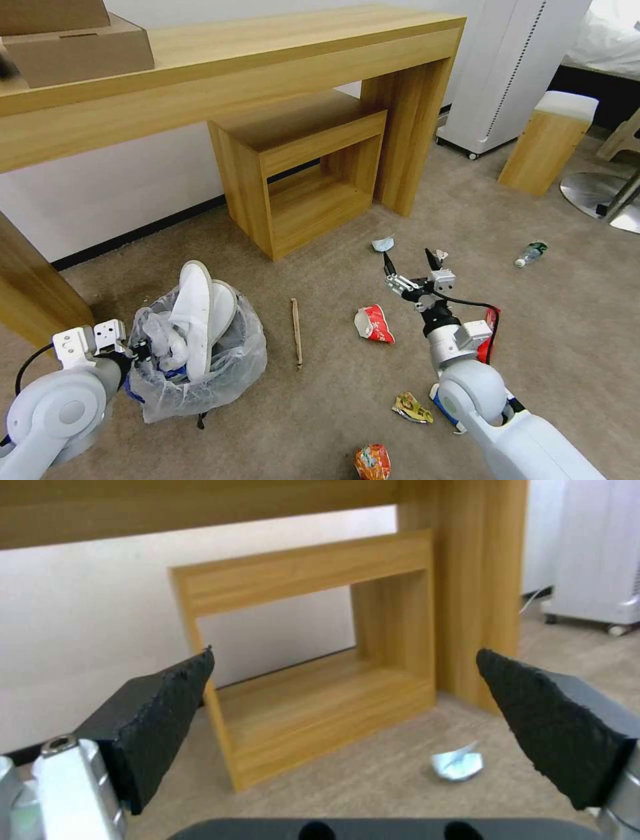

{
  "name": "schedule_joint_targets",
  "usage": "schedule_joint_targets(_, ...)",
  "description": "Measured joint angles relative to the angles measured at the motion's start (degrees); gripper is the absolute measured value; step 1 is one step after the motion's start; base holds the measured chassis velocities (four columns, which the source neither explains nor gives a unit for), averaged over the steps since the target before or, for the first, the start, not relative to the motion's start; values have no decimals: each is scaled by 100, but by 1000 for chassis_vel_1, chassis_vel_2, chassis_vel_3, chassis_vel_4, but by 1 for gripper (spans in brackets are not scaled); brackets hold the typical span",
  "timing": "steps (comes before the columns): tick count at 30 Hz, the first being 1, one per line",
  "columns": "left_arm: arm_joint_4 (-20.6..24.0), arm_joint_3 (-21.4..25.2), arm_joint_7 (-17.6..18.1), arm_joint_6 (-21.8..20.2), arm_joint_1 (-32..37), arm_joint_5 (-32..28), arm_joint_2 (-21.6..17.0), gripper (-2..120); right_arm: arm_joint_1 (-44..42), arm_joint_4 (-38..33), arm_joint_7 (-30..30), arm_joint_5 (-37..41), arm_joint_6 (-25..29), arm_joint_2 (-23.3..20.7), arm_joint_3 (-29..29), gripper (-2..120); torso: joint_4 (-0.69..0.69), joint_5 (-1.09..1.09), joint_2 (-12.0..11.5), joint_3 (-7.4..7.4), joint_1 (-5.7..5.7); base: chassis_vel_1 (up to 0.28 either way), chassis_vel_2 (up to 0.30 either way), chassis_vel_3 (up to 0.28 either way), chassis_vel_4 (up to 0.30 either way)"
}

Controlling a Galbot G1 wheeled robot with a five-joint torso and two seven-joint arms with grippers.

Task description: Pick up the trash bin and place the garbage on the floor into it.

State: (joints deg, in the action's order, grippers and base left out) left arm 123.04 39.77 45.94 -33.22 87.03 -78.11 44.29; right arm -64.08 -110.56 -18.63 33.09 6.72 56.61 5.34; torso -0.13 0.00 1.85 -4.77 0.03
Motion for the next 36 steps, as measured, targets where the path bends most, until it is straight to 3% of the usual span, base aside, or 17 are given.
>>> schedule_joint_targets(9, -80, 123, 203, 18, -10, -91, -50, 0, 1018, 135, -740, 889, -860, -80, -1250, 100, 0, -1, 0, 0, 0, 0, 0, 0, 0)
schedule_joint_targets(16, -207, 269, 414, 121, -37, -279, -58, 0, 2349, 780, -997, 1228, -970, 482, -2369, 100, 0, -1, 0, -1, 0, 0, 0, 0, 0)
schedule_joint_targets(21, -275, 339, 471, 159, -34, -340, -93, 0, 2797, 1151, -1130, 1496, -1047, 984, -2732, 100, 2, -1, 0, -1, 0, 0, 0, 0, 0)
schedule_joint_targets(25, -306, 360, 472, 160, -34, -351, -102, 0, 2878, 1338, -1339, 1635, -1268, 1170, -2897, 100, 1, -1, 0, -1, 0, 0, 0, 0, 0)
schedule_joint_targets(27, -347, 360, 471, 163, -62, -356, -116, 0, 2899, 1461, -1741, 1958, -1681, 1394, -3010, 100, -1, -1, 0, -1, 0, 0, 0, 0, 0)
schedule_joint_targets(28, -373, 345, 473, 172, -105, -374, -135, 0, 2933, 1534, -2224, 2292, -2138, 1573, -3053, 100, 0, -1, 0, -1, 0, 0, 0, 0, 0)
schedule_joint_targets(31, -406, 323, 472, 173, -134, -391, -148, 0, 2990, 1620, -2651, 2576, -2467, 1700, -3058, 100, -1, 0, 0, 0, 0, 0, 0, 0, 0)
schedule_joint_targets(33, -464, 276, 472, 173, -181, -397, -161, 0, 3182, 1938, -3292, 3143, -3004, 1893, -2909, 100, 1, -1, 0, -1, 0, 0, 0, 0, 0)
schedule_joint_targets(36, -502, 233, 456, 173, -214, -407, -169, 0, 3345, 2145, -3228, 3414, -3280, 1890, -2599, 100, 0, -1, 0, -1, 0, 0, 0, 0, 0)
